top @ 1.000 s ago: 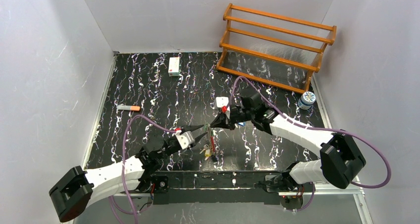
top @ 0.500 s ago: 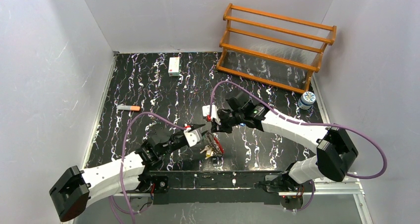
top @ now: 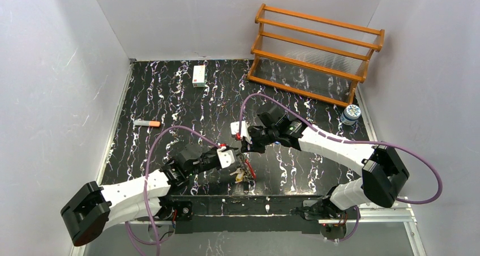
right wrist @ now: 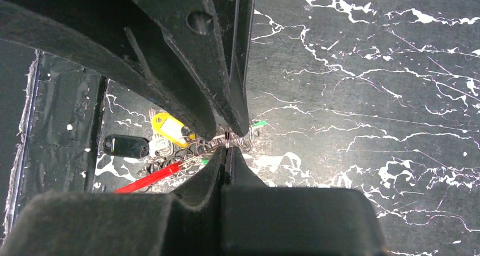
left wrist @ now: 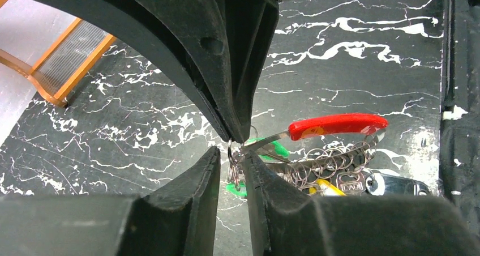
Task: Put the keys on the keyring
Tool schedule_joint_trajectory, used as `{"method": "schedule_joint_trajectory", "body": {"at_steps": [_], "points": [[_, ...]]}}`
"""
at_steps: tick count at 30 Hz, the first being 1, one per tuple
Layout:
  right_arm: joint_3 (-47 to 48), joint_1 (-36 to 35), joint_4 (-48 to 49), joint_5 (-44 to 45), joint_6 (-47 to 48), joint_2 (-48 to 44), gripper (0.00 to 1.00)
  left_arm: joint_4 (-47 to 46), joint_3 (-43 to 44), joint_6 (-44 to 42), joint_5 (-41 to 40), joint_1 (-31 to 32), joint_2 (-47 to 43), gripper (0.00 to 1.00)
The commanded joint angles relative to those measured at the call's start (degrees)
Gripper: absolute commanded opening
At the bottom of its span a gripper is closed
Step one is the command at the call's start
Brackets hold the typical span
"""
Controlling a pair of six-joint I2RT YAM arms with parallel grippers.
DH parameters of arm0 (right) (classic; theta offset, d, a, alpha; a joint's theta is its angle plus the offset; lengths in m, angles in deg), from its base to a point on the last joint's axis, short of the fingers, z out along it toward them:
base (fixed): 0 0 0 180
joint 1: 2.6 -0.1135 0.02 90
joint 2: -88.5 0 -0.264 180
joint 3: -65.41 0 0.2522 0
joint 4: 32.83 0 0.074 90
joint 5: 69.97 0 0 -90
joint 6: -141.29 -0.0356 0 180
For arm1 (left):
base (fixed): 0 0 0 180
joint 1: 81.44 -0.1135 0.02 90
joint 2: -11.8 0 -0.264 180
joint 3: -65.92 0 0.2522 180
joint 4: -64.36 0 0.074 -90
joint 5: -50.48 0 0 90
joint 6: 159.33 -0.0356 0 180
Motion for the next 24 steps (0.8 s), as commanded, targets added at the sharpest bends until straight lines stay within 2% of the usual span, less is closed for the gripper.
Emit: {"method": "schedule_joint_trajectory", "body": {"at_steps": [1,10,12,16,22,24], "points": [[2.4,-0.4,2.4,-2.0,-0.4,-1.3,0.01,0.2,2.5,-0.3,0.7,0.1,1.0,0.18],[2.0,-0.6,2.7,-1.9,-0.5,-2.1,0.01,0.2,3.2,-0.2,-0.5,0.1,3.2,0.06],[1.7,-0.6,3.3,-2.0,-0.4,-2.3,0.01,0.2,3.3,-0.1,-0.5,0.1,3.5,0.00],[0.7,-0.6,5.3,-2.0,-1.1,-2.6,0.01,0.1,3.4,0.6,-1.1,0.1,3.1,0.00],[-1.8,0.6,11.7,-3.1,-5.0,-5.9,0.41,-5.4,0.4,4.8,-2.6,0.1,0.7,0.00],[-3.4,1.8,15.5,-5.1,-7.0,-7.8,0.48,-9.1,-1.3,7.0,-3.3,0.1,-0.1,0.00]]}}
